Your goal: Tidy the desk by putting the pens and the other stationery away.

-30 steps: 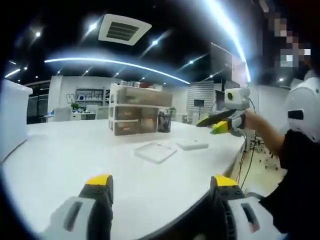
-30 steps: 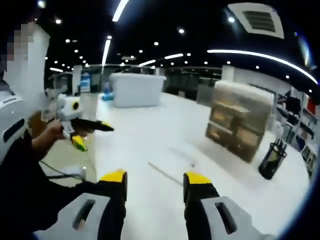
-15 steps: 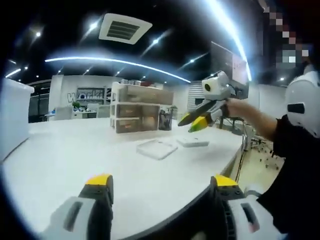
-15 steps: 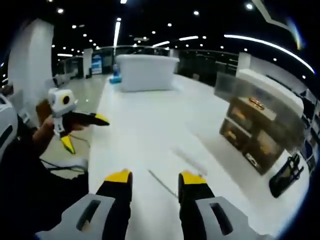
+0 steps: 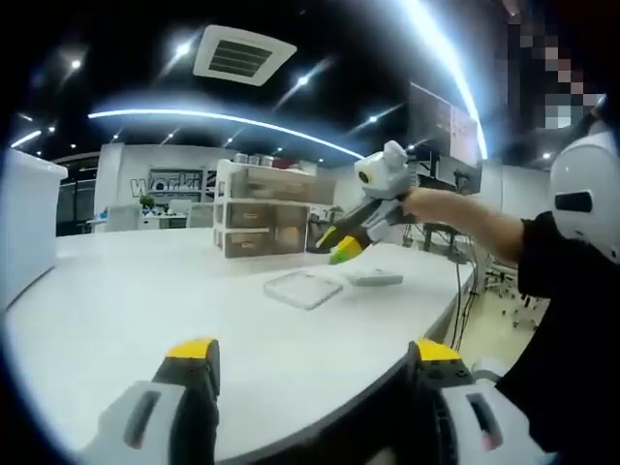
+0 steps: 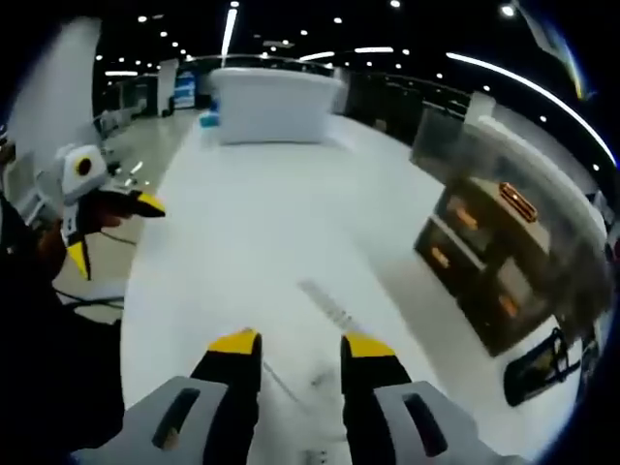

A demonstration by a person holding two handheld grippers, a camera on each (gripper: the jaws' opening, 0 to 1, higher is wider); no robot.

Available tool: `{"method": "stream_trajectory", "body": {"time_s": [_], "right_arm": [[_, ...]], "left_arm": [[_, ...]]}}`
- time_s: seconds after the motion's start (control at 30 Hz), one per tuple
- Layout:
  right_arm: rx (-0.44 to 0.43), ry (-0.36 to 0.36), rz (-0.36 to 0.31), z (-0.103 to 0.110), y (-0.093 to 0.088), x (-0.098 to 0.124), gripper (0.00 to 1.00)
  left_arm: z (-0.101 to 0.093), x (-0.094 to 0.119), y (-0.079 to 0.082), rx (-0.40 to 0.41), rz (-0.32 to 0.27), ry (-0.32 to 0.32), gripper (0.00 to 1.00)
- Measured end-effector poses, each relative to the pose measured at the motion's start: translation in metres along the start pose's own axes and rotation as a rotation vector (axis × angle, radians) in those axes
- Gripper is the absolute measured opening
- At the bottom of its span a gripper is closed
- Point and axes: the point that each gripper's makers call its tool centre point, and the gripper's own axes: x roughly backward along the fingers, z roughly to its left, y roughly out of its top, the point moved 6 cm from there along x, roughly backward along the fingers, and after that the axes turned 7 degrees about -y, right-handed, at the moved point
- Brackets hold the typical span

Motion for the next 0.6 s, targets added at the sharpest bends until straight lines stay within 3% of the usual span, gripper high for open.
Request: {"method": "stream_trajectory", "body": {"time_s": [0.1,0.33,0.6], "right_arm": [[-0.008,-0.017,0.025,-0.012,-0.004,-0.004,0.28],[-0.030,-0.032,0.053,-0.017,-0.010,-0.007,0.25],[-0.005,0.012,0.061,-0.003,0.008,-0.018,0.23]], "left_arm": [[0.000,0.001,0.000,0.004,0.000,0.000,0.78],[0.000,0.001,0.002,0.008,0.001,-0.001,0.78],[-0.002,-0.003,0.004,0.011,0.000,-0.012,0.78]]}}
